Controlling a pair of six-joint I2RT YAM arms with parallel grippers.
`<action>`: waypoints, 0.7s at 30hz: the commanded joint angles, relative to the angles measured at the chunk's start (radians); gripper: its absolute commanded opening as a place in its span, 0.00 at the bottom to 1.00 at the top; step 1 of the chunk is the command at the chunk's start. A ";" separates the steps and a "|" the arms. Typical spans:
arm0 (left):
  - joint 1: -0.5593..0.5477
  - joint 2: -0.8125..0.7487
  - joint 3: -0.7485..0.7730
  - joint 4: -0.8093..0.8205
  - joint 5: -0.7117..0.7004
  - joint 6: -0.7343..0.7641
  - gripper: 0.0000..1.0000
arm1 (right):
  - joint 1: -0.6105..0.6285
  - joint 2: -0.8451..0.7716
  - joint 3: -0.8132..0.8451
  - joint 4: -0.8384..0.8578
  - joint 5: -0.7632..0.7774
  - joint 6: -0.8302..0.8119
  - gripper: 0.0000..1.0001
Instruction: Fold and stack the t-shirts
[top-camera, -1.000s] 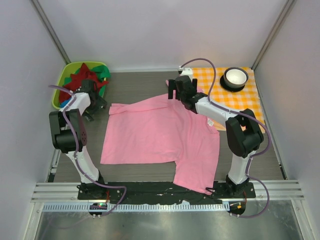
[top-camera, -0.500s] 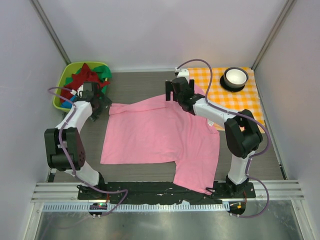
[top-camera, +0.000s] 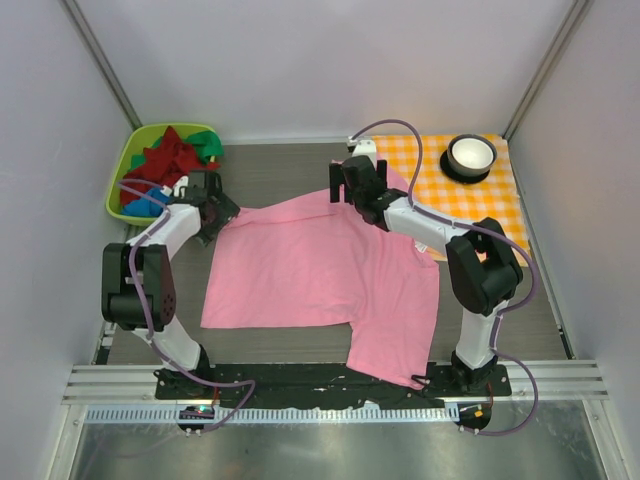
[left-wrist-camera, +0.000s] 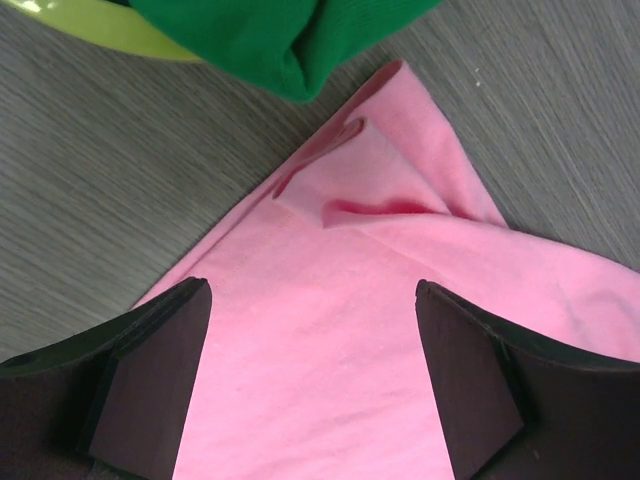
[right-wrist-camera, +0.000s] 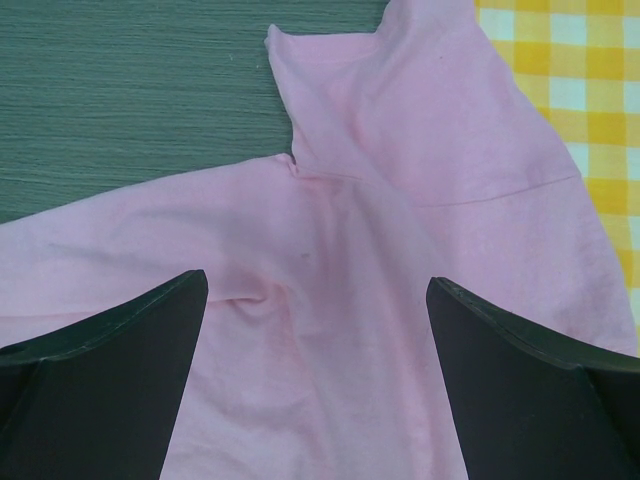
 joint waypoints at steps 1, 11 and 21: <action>-0.009 0.016 0.001 0.098 -0.034 -0.048 0.84 | 0.007 -0.004 -0.003 0.057 0.028 -0.013 0.98; -0.012 0.072 -0.008 0.159 -0.079 -0.086 0.70 | 0.006 0.018 -0.011 0.062 0.013 -0.015 0.98; -0.017 0.121 -0.030 0.196 -0.134 -0.086 0.52 | 0.007 0.033 -0.008 0.059 0.013 -0.016 0.98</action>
